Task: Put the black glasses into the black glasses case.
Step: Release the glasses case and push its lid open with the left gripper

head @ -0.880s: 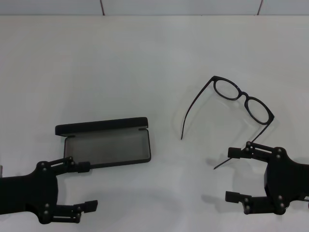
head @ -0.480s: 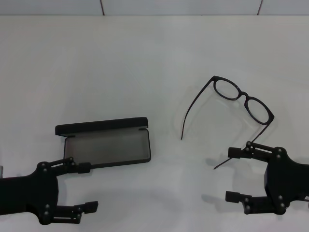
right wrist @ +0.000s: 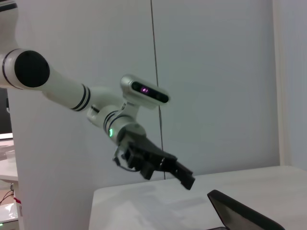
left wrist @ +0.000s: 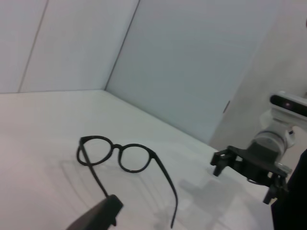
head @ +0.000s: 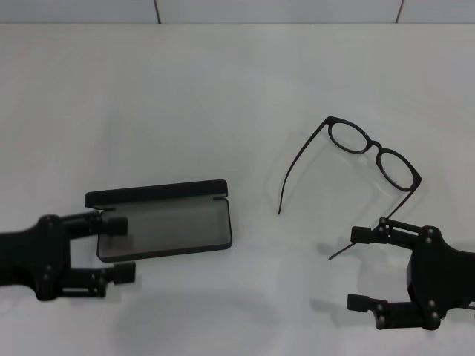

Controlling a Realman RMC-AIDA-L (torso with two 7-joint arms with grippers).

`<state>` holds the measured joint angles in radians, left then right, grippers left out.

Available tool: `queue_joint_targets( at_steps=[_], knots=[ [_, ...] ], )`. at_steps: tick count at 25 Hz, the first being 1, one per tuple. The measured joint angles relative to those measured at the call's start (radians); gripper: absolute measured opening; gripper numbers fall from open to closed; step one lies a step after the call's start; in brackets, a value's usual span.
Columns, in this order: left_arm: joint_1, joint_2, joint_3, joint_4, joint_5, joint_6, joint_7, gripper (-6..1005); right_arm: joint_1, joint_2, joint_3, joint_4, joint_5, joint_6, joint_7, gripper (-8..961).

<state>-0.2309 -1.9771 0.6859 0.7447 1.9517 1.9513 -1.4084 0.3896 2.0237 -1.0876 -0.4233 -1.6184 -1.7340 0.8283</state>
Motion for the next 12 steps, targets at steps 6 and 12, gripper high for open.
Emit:
queue_joint_targets(
  at_steps=[6,12],
  knots=[
    [-0.043,0.004,0.001,0.213,0.010,-0.009,-0.127,876,0.006,0.001,-0.002,0.007,0.000,-0.001,0.002,835],
    [-0.150,-0.005,0.008,0.398,0.158,-0.023,-0.176,859,0.011,0.001,-0.003,0.009,0.000,-0.002,0.012,833]
  ],
)
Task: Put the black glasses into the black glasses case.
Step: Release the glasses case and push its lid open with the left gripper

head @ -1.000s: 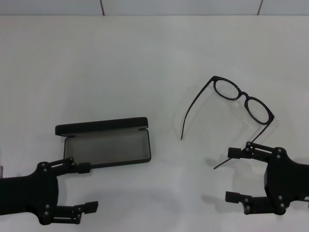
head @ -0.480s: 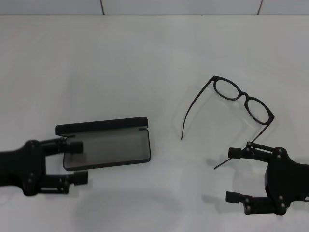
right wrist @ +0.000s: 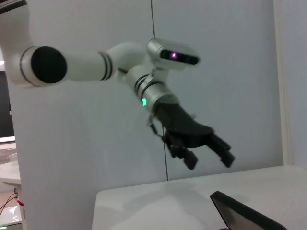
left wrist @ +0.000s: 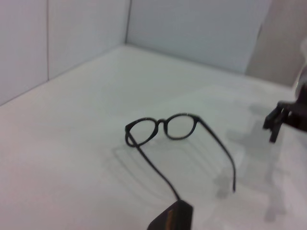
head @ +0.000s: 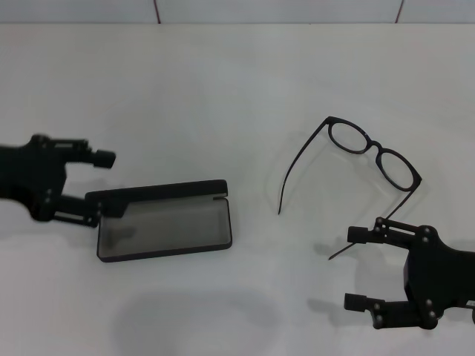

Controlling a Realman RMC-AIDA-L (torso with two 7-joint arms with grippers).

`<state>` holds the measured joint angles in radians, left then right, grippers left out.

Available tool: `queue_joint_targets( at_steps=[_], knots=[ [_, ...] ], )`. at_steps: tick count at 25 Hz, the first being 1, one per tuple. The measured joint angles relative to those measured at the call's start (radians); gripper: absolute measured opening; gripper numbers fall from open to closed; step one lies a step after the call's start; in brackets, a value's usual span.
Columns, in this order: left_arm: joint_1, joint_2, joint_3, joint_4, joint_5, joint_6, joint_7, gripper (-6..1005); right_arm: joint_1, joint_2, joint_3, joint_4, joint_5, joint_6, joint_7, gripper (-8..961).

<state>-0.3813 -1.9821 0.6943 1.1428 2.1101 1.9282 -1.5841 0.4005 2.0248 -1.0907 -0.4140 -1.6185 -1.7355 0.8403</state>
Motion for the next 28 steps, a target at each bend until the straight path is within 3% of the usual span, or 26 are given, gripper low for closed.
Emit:
queue_joint_targets(
  at_steps=[4,8,12,15,28],
  knots=[
    [-0.096,-0.003,0.018,0.025,0.118,0.000,0.000,853,0.001,0.000,0.000,0.000,0.000,0.000,0.002,833],
    [-0.142,-0.003,0.091,0.026,0.180,-0.026,0.010,850,0.001,0.000,0.000,0.000,0.000,0.006,0.003,832],
    [-0.150,-0.017,0.211,0.028,0.215,-0.112,0.020,850,0.002,0.000,0.001,0.009,0.000,0.010,0.003,831],
    [-0.150,-0.027,0.249,0.029,0.232,-0.162,0.033,851,0.003,0.000,0.003,0.015,0.000,0.012,0.003,830],
    [-0.139,-0.052,0.260,0.031,0.257,-0.206,0.063,820,0.008,0.000,0.005,0.015,0.000,0.020,0.003,828]
  ],
)
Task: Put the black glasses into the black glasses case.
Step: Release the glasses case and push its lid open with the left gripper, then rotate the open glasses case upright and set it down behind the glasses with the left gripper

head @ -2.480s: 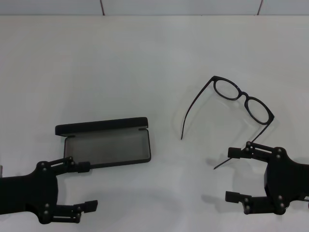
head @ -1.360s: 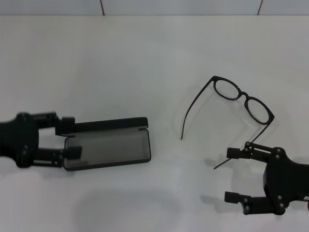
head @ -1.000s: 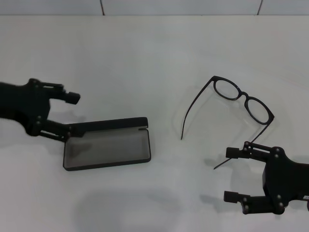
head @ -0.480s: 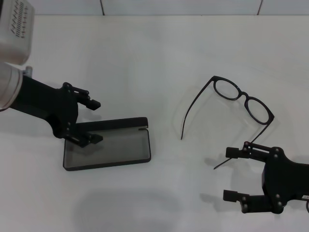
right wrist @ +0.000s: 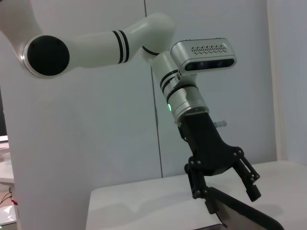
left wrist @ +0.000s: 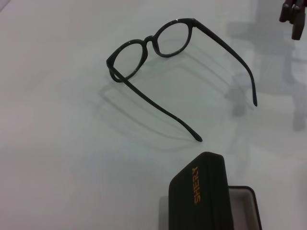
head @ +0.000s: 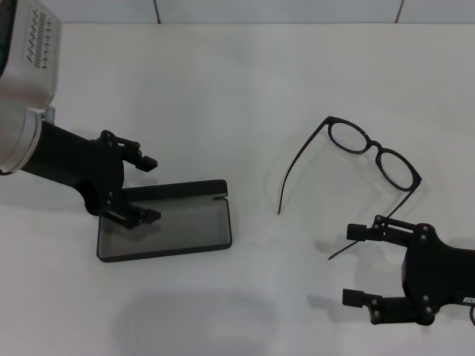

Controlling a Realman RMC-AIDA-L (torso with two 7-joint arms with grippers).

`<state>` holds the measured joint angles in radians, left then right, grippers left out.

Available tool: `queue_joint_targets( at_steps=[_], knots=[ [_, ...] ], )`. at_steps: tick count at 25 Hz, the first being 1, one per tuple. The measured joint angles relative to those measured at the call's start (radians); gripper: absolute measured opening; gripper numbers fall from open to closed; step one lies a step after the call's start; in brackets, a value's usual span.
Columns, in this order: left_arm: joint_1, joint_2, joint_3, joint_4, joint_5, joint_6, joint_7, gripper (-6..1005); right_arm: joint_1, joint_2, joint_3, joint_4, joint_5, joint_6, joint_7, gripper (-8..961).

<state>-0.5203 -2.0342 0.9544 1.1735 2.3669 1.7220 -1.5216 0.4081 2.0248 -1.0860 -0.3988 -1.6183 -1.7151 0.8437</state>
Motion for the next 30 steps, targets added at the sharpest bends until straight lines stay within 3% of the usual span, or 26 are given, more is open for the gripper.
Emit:
queue_joint_targets(
  at_steps=[10,16,27,30],
  knots=[
    [0.023,-0.011,0.010,0.001,0.008,-0.021,0.071,734,0.004,0.000,-0.001,0.010,0.000,0.008,0.000,826],
    [0.032,-0.021,0.012,0.022,0.024,-0.031,0.074,502,0.002,0.000,-0.002,0.011,0.000,0.008,0.002,825],
    [0.033,-0.028,0.012,0.023,0.022,-0.040,0.076,294,0.001,0.000,-0.003,0.011,0.000,0.008,0.010,823],
    [0.033,-0.028,0.012,0.024,0.018,-0.039,0.076,291,0.001,0.000,-0.003,0.011,0.000,0.009,0.011,822]
  ],
)
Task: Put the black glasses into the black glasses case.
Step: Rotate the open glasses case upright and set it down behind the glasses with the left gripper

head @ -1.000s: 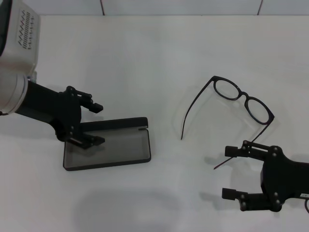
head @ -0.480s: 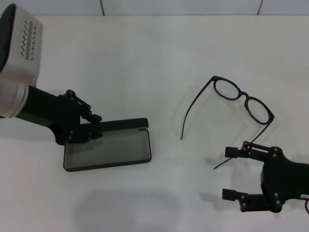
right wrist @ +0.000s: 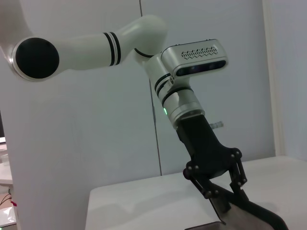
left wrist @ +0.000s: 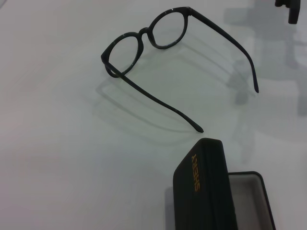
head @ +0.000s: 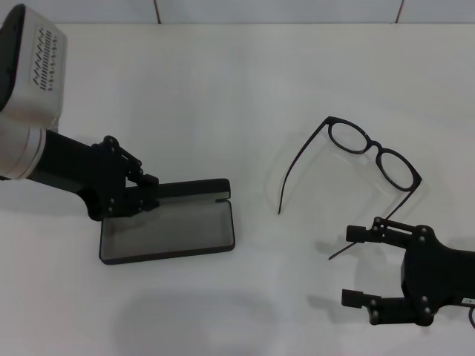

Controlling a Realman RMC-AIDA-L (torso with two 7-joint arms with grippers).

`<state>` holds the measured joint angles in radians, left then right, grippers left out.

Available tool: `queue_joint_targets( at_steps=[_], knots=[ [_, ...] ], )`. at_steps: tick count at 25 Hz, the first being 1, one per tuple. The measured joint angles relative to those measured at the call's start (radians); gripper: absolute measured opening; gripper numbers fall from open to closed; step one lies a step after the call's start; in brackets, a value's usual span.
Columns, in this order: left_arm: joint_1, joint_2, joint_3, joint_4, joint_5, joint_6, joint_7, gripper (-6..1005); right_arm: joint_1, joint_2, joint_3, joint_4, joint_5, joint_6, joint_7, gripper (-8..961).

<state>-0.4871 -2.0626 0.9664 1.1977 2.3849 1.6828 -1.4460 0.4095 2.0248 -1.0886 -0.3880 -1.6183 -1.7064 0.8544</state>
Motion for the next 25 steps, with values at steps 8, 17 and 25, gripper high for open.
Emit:
queue_joint_targets(
  at_steps=[8,17,25],
  knots=[
    [0.021,-0.019,-0.006,0.059,-0.015,0.000,0.026,241,0.001,0.000,0.004,0.000,0.000,0.001,0.000,821],
    [0.029,-0.022,-0.006,0.075,-0.042,-0.012,0.030,211,0.002,0.000,0.007,0.000,0.000,0.001,0.000,819],
    [0.062,-0.025,0.001,0.062,-0.156,-0.122,0.154,230,0.003,0.000,0.007,0.000,0.000,0.003,0.000,817]
  ],
)
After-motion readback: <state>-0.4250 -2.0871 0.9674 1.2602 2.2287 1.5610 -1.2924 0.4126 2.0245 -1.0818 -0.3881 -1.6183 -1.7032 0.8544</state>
